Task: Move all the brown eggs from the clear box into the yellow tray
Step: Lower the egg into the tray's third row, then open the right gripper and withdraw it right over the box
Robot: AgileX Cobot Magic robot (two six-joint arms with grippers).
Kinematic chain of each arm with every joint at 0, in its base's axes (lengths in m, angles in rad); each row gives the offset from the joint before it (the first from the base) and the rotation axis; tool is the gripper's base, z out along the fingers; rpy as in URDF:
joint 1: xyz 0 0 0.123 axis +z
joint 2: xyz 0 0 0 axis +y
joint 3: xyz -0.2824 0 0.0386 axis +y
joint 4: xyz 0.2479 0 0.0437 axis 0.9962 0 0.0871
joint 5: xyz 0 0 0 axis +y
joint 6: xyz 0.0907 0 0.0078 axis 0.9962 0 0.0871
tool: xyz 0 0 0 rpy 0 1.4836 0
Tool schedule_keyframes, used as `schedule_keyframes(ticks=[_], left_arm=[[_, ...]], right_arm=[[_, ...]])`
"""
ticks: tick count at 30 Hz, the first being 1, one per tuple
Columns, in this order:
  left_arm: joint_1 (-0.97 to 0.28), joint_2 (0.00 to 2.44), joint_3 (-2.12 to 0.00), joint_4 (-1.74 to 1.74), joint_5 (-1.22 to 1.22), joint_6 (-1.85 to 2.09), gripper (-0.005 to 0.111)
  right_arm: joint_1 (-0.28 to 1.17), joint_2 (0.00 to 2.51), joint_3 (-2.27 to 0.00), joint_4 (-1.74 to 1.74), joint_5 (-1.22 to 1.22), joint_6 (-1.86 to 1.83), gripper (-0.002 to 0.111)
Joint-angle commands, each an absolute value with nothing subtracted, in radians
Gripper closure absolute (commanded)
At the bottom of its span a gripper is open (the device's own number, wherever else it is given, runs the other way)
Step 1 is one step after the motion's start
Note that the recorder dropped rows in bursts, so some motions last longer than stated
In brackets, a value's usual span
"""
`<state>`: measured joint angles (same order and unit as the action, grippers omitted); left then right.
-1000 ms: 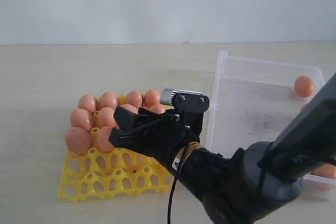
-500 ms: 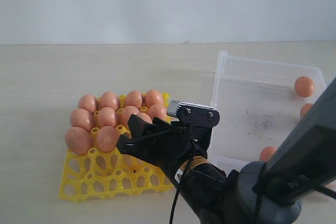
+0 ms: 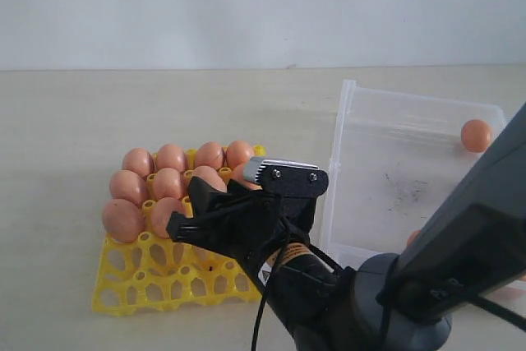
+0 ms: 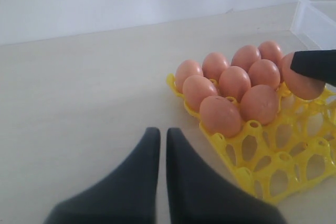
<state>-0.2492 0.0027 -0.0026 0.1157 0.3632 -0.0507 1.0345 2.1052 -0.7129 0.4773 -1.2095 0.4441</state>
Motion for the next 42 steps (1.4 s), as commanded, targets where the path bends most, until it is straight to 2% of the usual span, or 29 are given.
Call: schedule_keyframes(ticks=[1,32,33,37,39,42], left_arm=[[-0.254,0.000,0.000,0.117,0.360,-0.059,0.103],[-0.254,0.000,0.000,0.117,0.360,-0.059,0.103],[-0.254,0.000,0.000,0.117,0.360,-0.059,0.103],[-0.254,0.000,0.000,0.117,0.360,-0.059,0.103],[-0.254,0.000,0.000,0.117,0.360,-0.059,0.103],[-0.254,0.000,0.000,0.117,0.360,-0.059,0.103]], right_arm=[[1.033,2.105,-0.727,0.484,-1.221,0.405,0.108],[1.039,2.103,-0.755,0.494,-1.130,0.394,0.107],[1.039,2.103,-0.755,0.494,-1.130,0.394,0.103],[1.039,2.083,-0.755,0.531,-1.108,0.394,0.068],[1.039,2.072,-0.755,0.537,-1.097,0.394,0.055],[1.039,2.067,-0.755,0.528,-1.087,0.390,0.050]])
